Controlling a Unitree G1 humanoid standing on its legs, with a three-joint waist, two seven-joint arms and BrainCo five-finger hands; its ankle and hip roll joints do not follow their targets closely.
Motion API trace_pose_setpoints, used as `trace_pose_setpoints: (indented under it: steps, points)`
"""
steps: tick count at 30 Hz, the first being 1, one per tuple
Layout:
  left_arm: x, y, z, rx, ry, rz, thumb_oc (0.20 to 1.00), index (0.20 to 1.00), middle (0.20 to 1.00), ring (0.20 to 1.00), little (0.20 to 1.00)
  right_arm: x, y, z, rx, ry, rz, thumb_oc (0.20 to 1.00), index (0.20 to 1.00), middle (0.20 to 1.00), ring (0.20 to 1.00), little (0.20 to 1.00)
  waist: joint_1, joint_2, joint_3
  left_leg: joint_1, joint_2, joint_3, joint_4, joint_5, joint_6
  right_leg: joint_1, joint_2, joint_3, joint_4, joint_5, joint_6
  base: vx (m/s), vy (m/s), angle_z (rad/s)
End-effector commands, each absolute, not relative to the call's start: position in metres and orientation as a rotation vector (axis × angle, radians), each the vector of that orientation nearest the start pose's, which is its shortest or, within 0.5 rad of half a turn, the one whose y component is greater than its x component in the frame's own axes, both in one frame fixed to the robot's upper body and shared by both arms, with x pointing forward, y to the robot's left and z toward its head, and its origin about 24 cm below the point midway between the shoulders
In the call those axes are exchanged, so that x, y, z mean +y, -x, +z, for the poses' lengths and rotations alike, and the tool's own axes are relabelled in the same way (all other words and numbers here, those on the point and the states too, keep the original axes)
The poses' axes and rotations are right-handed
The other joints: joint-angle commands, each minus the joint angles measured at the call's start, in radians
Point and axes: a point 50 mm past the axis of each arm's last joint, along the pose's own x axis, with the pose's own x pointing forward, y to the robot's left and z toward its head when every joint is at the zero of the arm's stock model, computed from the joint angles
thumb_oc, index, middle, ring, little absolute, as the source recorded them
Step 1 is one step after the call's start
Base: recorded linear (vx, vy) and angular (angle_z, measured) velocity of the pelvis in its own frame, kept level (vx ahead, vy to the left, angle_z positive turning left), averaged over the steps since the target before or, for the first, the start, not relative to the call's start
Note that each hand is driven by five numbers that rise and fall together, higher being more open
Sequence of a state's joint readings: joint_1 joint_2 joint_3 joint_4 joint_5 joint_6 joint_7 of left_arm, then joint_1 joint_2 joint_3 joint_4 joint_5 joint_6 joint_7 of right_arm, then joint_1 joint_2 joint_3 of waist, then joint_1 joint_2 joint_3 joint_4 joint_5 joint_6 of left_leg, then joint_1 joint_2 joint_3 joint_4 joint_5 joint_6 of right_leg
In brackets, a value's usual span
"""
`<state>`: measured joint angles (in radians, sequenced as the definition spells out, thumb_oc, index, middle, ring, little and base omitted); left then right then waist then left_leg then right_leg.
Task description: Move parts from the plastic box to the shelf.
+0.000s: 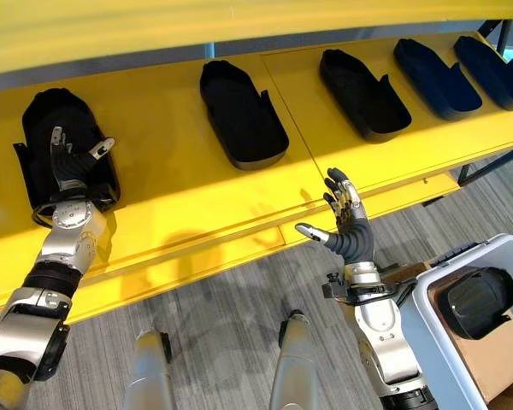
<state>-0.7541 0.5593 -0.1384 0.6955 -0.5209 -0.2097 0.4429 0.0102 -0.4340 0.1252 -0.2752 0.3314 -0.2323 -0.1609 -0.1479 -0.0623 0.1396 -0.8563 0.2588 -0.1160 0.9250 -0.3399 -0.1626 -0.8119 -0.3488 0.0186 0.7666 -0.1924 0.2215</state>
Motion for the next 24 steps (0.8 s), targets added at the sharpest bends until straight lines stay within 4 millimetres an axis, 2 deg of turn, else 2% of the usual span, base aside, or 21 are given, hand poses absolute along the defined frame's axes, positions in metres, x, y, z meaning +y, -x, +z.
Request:
trace_pose_setpoints:
  steps: [1, 5, 14, 19, 24]
  points:
    - [0.255, -0.38, 0.16, -0.212, -0.013, 0.469, 1.0, 1.0, 1.0, 1.0, 1.0, -0.192, -0.227, 0.155, -0.576, 0.048, 0.077, 1.0, 1.0, 1.0, 1.0, 1.0, 0.003, 0.0, 0.011, -0.037, -0.014, -0.003, -0.073, 0.168, 0.036, -0.079, 0.035, 0.018, 0.084, 0.042, -0.08, 0.0, 0.0, 0.0]
    - [0.252, -0.384, 0.163, -0.213, 0.02, 0.467, 1.0, 1.0, 1.0, 1.0, 1.0, -0.192, -0.225, 0.155, -0.576, 0.045, 0.079, 1.0, 1.0, 1.0, 1.0, 1.0, 0.002, -0.002, 0.009, -0.048, -0.013, -0.009, -0.072, 0.171, 0.035, -0.09, 0.035, 0.018, 0.088, 0.045, -0.081, 0.0, 0.0, 0.0]
    - [0.228, -0.382, 0.148, -0.204, 0.18, 0.41, 1.0, 1.0, 1.0, 1.0, 1.0, -0.193, -0.226, 0.152, -0.559, 0.041, 0.066, 1.0, 1.0, 1.0, 1.0, 1.0, 0.008, 0.003, 0.004, -0.038, -0.01, -0.002, -0.08, 0.173, 0.035, -0.088, 0.038, 0.02, 0.09, 0.044, -0.081, 0.0, 0.0, 0.0]
    - [0.204, -0.372, 0.126, -0.174, 0.252, 0.346, 1.0, 1.0, 1.0, 1.0, 1.0, -0.193, -0.226, 0.151, -0.554, 0.039, 0.05, 1.0, 1.0, 1.0, 1.0, 1.0, 0.012, 0.003, 0.016, -0.017, -0.014, 0.0, -0.084, 0.172, 0.036, -0.069, 0.039, 0.022, 0.088, 0.042, -0.084, 0.0, -0.003, -0.02]
    - [0.198, -0.366, 0.107, -0.122, 0.262, 0.337, 1.0, 1.0, 1.0, 1.0, 1.0, -0.192, -0.227, 0.151, -0.557, 0.03, 0.047, 1.0, 1.0, 1.0, 1.0, 1.0, 0.017, 0.001, 0.027, 0.001, -0.014, 0.004, -0.091, 0.172, 0.037, -0.055, 0.039, 0.025, 0.085, 0.041, -0.084, 0.0, -0.004, -0.02]
